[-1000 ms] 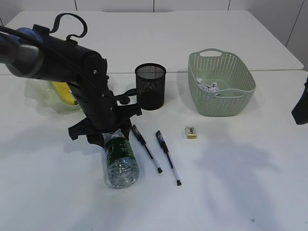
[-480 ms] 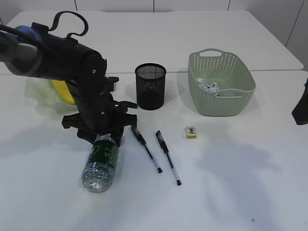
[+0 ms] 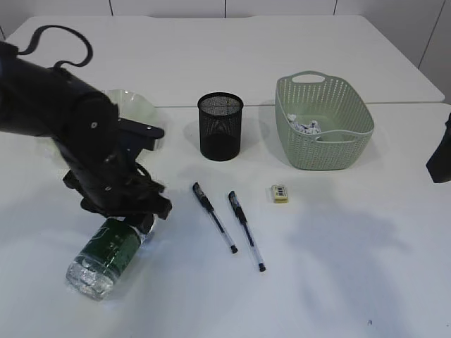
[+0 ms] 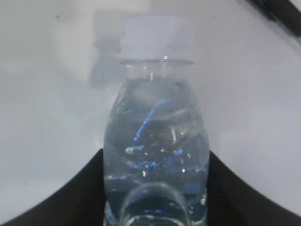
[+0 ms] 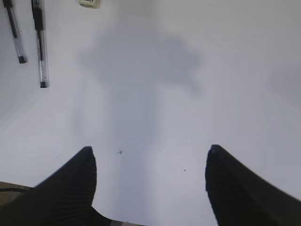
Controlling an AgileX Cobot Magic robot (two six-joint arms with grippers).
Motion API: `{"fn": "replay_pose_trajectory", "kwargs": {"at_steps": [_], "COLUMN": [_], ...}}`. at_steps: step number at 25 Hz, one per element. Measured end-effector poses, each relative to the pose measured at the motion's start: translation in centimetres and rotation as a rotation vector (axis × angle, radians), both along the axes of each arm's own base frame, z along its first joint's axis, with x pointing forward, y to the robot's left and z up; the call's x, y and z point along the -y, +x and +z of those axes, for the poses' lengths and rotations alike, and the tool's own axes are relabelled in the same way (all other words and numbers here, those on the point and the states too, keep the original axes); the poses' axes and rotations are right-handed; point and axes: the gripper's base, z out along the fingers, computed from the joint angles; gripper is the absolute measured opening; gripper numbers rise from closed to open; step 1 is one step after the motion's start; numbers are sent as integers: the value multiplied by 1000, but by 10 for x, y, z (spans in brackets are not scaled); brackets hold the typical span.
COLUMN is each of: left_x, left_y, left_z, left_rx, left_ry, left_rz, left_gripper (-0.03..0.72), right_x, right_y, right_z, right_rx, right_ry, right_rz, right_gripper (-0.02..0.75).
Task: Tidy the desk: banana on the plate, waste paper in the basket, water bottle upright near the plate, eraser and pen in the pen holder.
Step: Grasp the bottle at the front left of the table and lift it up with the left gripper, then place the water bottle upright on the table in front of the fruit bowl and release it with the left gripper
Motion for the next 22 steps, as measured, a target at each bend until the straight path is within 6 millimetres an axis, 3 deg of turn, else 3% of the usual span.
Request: {"fn": "replay_pose_trajectory", "kwargs": {"at_steps": [10, 22], "left_x": [-69, -68], "left_y": [-31, -52], "left_z": [39, 36], "left_rx": [304, 664], "left_ry": [-176, -362], "left_rz": [84, -96], "left_gripper": [372, 368], "right_x": [-3, -3], "right_y": [0, -1], "right_z": [0, 0], "right_rx": [-5, -17], "right_ry": [32, 37], "right_rz": [-2, -2], "right_gripper": [536, 536]}}
